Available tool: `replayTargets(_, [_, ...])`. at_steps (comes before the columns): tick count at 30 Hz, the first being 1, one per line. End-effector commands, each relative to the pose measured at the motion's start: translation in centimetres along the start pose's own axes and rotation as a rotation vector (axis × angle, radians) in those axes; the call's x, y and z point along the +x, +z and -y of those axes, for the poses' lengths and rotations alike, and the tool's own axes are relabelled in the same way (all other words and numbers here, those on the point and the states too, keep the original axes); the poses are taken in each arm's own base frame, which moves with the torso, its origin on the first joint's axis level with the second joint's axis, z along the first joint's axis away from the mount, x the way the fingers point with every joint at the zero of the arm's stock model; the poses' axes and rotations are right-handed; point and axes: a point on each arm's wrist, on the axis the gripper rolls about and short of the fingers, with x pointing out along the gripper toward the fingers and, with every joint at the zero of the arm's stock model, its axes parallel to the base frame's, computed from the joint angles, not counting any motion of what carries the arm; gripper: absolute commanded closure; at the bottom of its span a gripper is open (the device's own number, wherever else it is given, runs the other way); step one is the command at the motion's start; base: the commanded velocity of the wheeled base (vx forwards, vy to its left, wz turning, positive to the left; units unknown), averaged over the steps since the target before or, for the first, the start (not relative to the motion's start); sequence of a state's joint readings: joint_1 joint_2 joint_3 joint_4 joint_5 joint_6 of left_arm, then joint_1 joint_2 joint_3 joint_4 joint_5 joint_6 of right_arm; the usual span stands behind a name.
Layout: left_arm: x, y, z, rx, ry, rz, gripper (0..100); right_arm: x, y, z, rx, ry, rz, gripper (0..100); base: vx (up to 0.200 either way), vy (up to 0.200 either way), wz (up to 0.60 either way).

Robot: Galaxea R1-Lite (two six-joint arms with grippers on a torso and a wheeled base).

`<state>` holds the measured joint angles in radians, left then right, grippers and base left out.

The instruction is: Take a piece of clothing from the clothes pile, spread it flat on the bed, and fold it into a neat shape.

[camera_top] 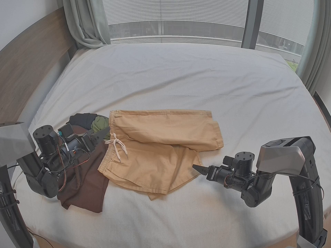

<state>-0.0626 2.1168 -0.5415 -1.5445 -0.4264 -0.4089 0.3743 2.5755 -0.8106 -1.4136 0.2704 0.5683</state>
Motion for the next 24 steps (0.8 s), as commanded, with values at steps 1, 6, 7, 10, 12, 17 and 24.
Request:
replayTargets(1, [0.04,-0.02,-0.01,-0.001,0.000,0.000,0,0.68,-0.68,0.30,0.018,-0.002,-0.005,0,0.000,0.000,0.00])
replayTargets(6, [0.08,-0.03,-0.04,-0.001,0.000,0.000,0,0.91,-1.01,0.22,0.018,0.000,-0.011,0,0.000,0.000,0.00])
replayTargets(7, [0.06,-0.01,-0.08,-0.001,0.001,0.001,0,0.92,-1.06,0.26,0.018,0.000,-0.012,0,0.000,0.000,0.00])
replayTargets(10, [0.04,-0.02,-0.01,-0.001,0.000,0.000,0,1.05,-1.18,-0.06,0.017,0.008,-0.013,0,0.000,0.000,0.00])
replayTargets(12, [0.04,-0.02,-0.01,-0.001,0.000,0.000,0,1.09,-1.19,-0.13,0.016,0.010,-0.013,0,0.000,0.000,0.00])
replayTargets(17, [0.09,-0.10,0.05,-0.001,-0.003,-0.003,0,1.36,-1.32,0.04,0.017,0.011,-0.010,0,0.000,0.000,0.00])
replayTargets(24, [0.16,-0.06,0.09,0.000,-0.005,-0.001,0,1.56,-1.46,0.27,0.018,0.008,-0.010,100,0.000,0.000,0.00])
